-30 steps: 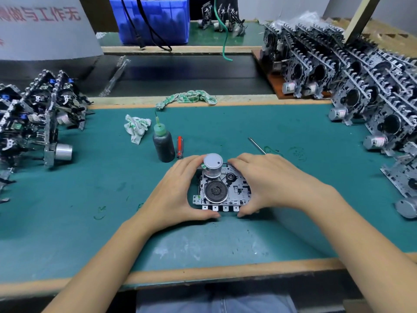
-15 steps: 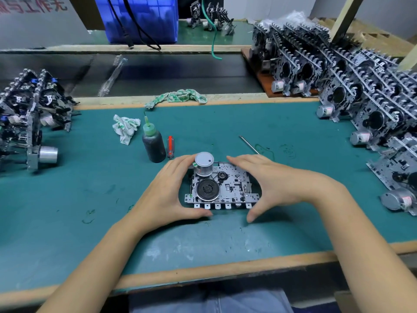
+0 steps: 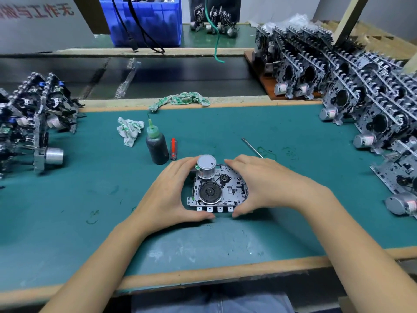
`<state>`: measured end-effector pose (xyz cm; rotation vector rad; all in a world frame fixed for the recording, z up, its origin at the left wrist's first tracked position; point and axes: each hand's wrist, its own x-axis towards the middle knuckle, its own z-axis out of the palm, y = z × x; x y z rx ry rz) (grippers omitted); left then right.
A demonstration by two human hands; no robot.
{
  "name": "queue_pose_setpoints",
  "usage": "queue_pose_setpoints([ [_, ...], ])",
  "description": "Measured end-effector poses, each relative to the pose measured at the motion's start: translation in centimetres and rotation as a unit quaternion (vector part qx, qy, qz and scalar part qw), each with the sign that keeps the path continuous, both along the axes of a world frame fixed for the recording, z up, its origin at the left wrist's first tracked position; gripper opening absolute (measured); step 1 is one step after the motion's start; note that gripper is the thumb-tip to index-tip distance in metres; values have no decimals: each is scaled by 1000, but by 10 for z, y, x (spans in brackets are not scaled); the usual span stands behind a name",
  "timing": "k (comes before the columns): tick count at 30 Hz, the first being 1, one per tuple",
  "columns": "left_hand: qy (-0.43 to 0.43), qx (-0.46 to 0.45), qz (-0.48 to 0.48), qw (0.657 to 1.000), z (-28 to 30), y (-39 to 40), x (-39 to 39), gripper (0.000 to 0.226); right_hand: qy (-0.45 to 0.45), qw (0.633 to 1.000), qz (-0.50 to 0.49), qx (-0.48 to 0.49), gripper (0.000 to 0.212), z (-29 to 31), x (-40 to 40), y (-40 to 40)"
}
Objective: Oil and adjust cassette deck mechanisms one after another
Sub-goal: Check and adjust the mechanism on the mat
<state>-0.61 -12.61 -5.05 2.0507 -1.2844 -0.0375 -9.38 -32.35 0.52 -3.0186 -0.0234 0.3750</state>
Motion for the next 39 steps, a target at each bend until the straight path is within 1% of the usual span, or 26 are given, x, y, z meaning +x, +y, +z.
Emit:
queue_pose_setpoints([
  [3, 25, -35, 9, 999, 1, 1, -2, 98, -48, 999, 10, -14, 94, 2, 1, -2],
  [5, 134, -96, 23, 986, 4, 0, -2, 105, -77, 996, -12, 44, 91, 7, -2, -6],
  [6, 226, -143, 27, 963, 6, -1, -1, 107, -77, 991, -35, 108, 89, 9, -4, -6],
  [8, 427, -221, 20, 877, 16, -5, 4, 102, -49, 951, -92, 293, 75, 11, -7, -7],
  [9, 516, -225, 13, 826, 21, -8, 7, 99, -21, 911, -106, 398, 63, 9, -8, -6],
  [11, 625, -195, -2, 756, 23, -13, 9, 102, 54, 781, -107, 613, 53, 4, -8, 2],
  [13, 694, -181, -4, 697, 23, -19, 5, 100, 130, 627, -97, 762, 68, -6, -7, 14],
  [14, 716, -176, -14, 675, 20, -21, 2, 92, 158, 569, -95, 802, 79, -12, -6, 20],
  [15, 742, -185, -23, 644, 17, -23, -2, 79, 179, 525, -92, 827, 87, -16, -5, 27],
  [17, 798, -225, -30, 559, 13, -27, -9, 59, 192, 479, -75, 853, 97, -25, -4, 39],
  [18, 818, -240, -54, 519, 12, -25, -10, 69, 189, 479, -71, 854, 101, -28, -4, 42],
  [19, 819, -254, -79, 509, 12, -25, -11, 84, 189, 490, -77, 848, 101, -28, -5, 42],
  [20, 806, -251, -98, 526, 12, -27, -12, 93, 174, 529, -94, 825, 95, -26, -5, 40],
  [22, 782, -248, -153, 551, 15, -28, -14, 92, 128, 655, -93, 739, 69, -19, -6, 27],
  [24, 782, -260, -167, 541, 16, -29, -12, 90, 48, 753, -122, 645, 39, -16, -5, 5],
  [25, 785, -264, -162, 537, 13, -29, -10, 86, -11, 767, -161, 621, 24, -15, -4, -6],
  [27, 771, -263, -120, 568, 7, -30, -6, 79, -171, 764, -252, 569, 25, -17, 0, -27],
  [28, 766, -259, -108, 578, 5, -31, -6, 76, -252, 771, -301, 502, 26, -20, 4, -37],
  [29, 767, -255, -98, 581, 4, -33, -5, 76, -304, 796, -334, 403, 23, -24, 10, -45],
  [30, 771, -252, -89, 578, 4, -34, -5, 77, -313, 834, -348, 293, 20, -30, 17, -48],
  [32, 779, -253, -74, 569, 3, -36, -3, 82, -220, 910, -329, 119, 20, -40, 29, -45],
  [34, 792, -258, -60, 549, 0, -36, 1, 87, -166, 937, -305, 52, 14, -47, 36, -41],
  [35, 803, -258, -56, 534, -2, -36, 2, 89, -165, 940, -294, 59, 9, -47, 36, -40],
  [36, 812, -256, -47, 522, -3, -36, 3, 92, -169, 939, -278, 112, 5, -46, 35, -41],
  [37, 819, -253, -37, 513, -4, -36, 4, 93, -164, 927, -258, 215, 7, -42, 32, -41],
  [39, 826, -246, -28, 507, -5, -36, 4, 94, -121, 866, -209, 438, 16, -30, 21, -38],
])
